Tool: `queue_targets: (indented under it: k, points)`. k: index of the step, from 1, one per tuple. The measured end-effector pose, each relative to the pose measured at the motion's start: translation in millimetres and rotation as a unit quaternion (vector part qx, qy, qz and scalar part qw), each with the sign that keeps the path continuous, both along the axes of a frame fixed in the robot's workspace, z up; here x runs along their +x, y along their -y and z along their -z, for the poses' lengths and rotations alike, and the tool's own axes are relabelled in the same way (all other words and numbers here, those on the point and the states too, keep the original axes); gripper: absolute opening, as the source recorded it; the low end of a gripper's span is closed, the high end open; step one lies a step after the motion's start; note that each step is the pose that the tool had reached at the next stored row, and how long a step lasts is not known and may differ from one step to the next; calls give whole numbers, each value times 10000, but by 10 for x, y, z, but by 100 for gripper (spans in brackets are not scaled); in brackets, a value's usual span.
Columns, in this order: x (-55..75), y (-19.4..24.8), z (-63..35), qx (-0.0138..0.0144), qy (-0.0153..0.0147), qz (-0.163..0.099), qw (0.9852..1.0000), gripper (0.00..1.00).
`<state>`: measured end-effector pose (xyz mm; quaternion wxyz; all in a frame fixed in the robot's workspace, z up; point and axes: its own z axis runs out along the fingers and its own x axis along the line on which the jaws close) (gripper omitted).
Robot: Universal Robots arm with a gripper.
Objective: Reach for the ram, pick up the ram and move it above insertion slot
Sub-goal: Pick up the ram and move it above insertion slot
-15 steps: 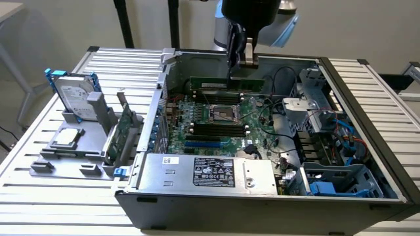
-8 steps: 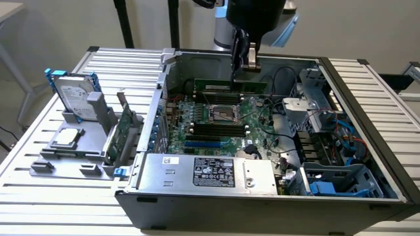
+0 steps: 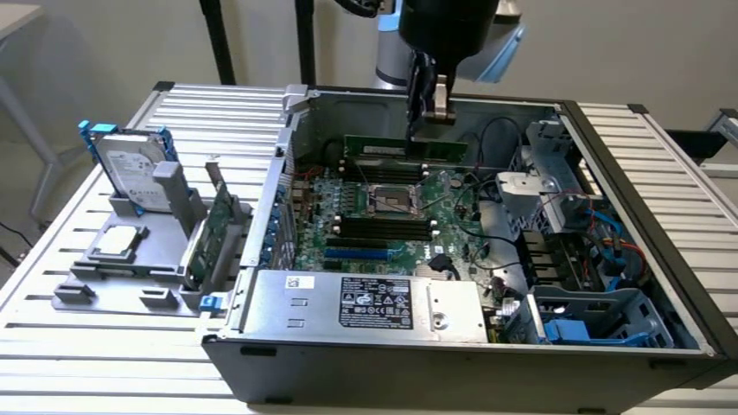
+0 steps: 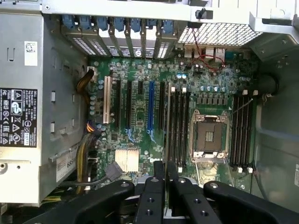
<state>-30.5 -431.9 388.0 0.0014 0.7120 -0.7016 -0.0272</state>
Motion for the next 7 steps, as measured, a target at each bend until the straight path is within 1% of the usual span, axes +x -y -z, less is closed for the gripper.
queue_targets:
  k: [1,2,7]
  points:
    - [3,-14,0,-11,1,0,10000,14]
    - [3,-14,-1,-14,0,0,10000,14]
    - [2,-14,0,-14,0,0,10000,14]
